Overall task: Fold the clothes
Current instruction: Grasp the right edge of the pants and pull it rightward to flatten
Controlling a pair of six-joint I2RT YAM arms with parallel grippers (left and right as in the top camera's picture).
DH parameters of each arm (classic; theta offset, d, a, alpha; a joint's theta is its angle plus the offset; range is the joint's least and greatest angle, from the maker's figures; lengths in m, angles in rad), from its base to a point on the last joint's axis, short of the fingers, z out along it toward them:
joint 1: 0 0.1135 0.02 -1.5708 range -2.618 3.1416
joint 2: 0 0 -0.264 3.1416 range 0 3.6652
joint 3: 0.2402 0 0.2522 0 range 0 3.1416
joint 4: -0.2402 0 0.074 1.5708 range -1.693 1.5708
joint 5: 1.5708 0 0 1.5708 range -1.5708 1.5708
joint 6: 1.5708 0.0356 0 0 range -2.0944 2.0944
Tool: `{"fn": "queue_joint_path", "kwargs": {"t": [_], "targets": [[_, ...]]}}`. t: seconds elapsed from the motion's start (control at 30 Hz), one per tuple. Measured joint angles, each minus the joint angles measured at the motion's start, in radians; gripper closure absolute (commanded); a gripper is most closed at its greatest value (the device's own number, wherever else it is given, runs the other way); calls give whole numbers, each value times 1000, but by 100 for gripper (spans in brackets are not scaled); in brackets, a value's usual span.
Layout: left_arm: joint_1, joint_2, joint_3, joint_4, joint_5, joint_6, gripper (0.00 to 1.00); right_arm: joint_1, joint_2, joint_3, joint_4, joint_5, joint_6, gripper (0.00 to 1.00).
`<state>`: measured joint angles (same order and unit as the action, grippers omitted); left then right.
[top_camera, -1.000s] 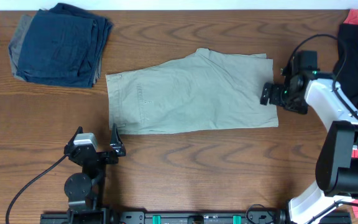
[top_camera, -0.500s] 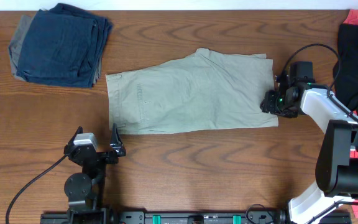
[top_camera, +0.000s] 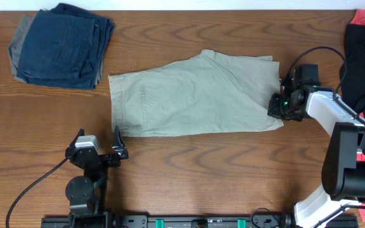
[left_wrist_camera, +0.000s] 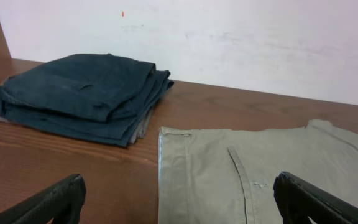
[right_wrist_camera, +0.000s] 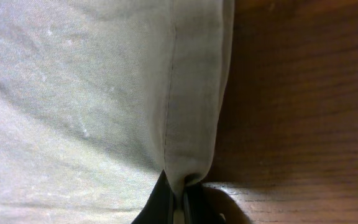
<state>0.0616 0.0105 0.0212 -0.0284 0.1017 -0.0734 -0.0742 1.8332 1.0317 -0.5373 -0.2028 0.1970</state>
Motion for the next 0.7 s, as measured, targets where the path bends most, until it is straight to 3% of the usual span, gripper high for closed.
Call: {"fn": "queue_joint_path", "kwargs": {"t": [0.43,0.67,0.7], "targets": [[0,0,0,0,0,0,2,-56,-107,9,-224,84,34,99],[0,0,0,0,0,0,2,-87,-202,37,-222,155,24,99],[0,0,0,0,0,0,2,-87,-202,40,-220,159,23,93]]}}
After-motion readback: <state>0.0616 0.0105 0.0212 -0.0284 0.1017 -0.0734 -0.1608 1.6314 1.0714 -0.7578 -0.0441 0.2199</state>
